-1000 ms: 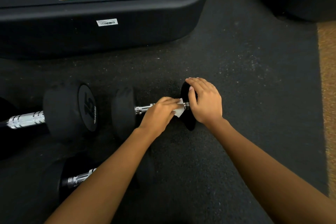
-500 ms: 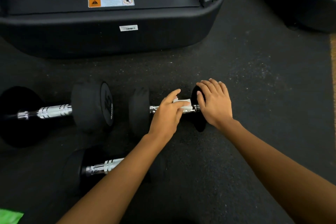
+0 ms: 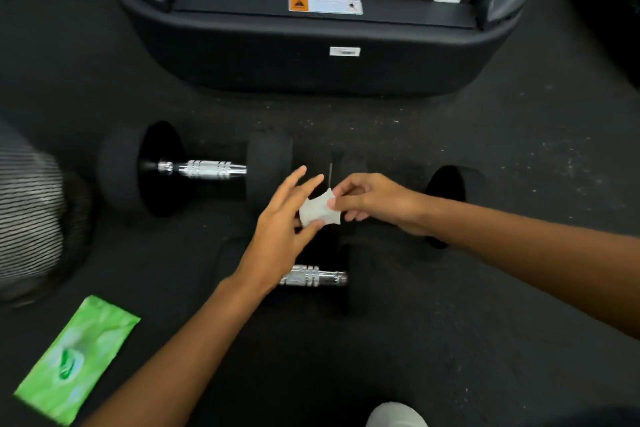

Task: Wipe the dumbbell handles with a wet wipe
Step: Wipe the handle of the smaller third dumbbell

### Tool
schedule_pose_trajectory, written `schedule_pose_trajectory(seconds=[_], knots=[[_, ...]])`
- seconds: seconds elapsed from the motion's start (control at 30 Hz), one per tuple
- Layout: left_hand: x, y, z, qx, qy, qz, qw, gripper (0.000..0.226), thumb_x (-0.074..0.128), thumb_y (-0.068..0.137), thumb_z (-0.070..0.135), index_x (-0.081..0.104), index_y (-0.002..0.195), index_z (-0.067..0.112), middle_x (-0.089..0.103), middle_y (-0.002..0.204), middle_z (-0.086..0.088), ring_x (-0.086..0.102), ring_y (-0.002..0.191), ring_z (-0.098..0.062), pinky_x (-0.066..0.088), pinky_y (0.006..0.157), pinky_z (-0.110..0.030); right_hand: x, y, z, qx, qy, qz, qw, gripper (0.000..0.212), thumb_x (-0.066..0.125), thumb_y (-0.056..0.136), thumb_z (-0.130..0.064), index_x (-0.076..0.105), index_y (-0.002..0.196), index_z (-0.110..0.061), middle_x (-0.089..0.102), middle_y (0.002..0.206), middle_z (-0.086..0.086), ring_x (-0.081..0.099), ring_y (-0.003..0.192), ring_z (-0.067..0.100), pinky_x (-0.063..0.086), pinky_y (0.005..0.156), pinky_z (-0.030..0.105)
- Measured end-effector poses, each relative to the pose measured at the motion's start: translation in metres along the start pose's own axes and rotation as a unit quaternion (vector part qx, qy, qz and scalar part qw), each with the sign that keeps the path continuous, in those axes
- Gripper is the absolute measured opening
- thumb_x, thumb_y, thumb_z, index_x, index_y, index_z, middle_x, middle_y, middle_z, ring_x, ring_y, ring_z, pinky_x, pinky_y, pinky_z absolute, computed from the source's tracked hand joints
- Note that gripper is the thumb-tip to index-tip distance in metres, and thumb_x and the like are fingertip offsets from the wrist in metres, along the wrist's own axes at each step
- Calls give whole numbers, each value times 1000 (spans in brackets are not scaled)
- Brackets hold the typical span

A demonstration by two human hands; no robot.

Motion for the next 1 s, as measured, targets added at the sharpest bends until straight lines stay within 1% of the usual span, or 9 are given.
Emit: schedule_pose_trajectory(seconds=[0.13,0.27,0.37,0.47,0.6,0.7,0.8,0.93,1.0], knots=[[-23,-24,-20,-28,0,-17,999,73,67,81,4,34,135,40,23,148,16,35,132,-7,46,98,-29,55,14,-5,25,99,1,995,23,67,84,-7,51,102,-8,61,96,12,58,86,20,48,73,30],[-44,-46,-42,-65,-15,-21,998,70,68,80,3,36,132,37,26,145,14,39,126,-3,47,86,-11,90,19,-2,23,160,44,986,23,65,81,4,51,92,-10,59,83,9,59,78,19,49,65,28],[-55,-62,-60,-80,31,-35,996,56,68,81,14,47,132,26,36,141,11,46,117,0,49,91,-21,106,16,14,30,176,93,980,23,64,82,5,52,98,-6,57,77,5,58,70,15,49,62,26],[-69,-72,-69,-58,127,-14,990,37,62,87,22,57,123,21,49,133,7,46,120,-6,39,103,-29,112,14,39,47,176,159,970,23,64,82,4,51,89,-13,58,82,6,58,76,18,49,64,27],[-67,-77,-78,-56,206,14,977,33,49,95,21,56,126,13,52,134,0,36,131,-12,21,107,-19,122,14,54,39,127,209,969,27,64,82,3,50,86,-20,59,90,12,59,85,24,50,70,31],[-52,-81,-85,-40,243,1,969,34,46,97,16,52,129,8,51,135,-6,36,132,-16,18,109,-23,129,15,51,15,105,222,969,27,62,83,4,49,95,-17,57,84,6,56,77,15,47,63,19],[-46,-82,-91,-53,238,4,970,37,38,99,19,46,133,6,46,139,-8,31,135,-17,17,111,-26,133,14,45,-19,58,245,968,27,59,86,3,49,101,-17,56,86,-1,56,80,14,45,64,21],[-41,-84,-91,-77,211,16,974,50,23,96,31,41,136,7,41,143,-7,23,136,-10,14,112,-26,146,6,33,-73,-97,252,960,28,54,90,-5,48,114,-20,52,105,-2,49,95,12,42,71,21],[-40,-84,-94,-89,187,26,978,45,25,100,28,42,136,7,40,143,-6,18,134,-5,14,114,-27,146,1,25,-95,-209,294,928,34,58,88,-8,50,118,-21,53,111,0,46,100,15,45,78,28]])
Point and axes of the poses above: each hand's wrist, its own y-axis towards the middle knuckle, its own x-axis out of the palm, z = x × y, the point moved 9 cm from there along y, towards the middle knuckle
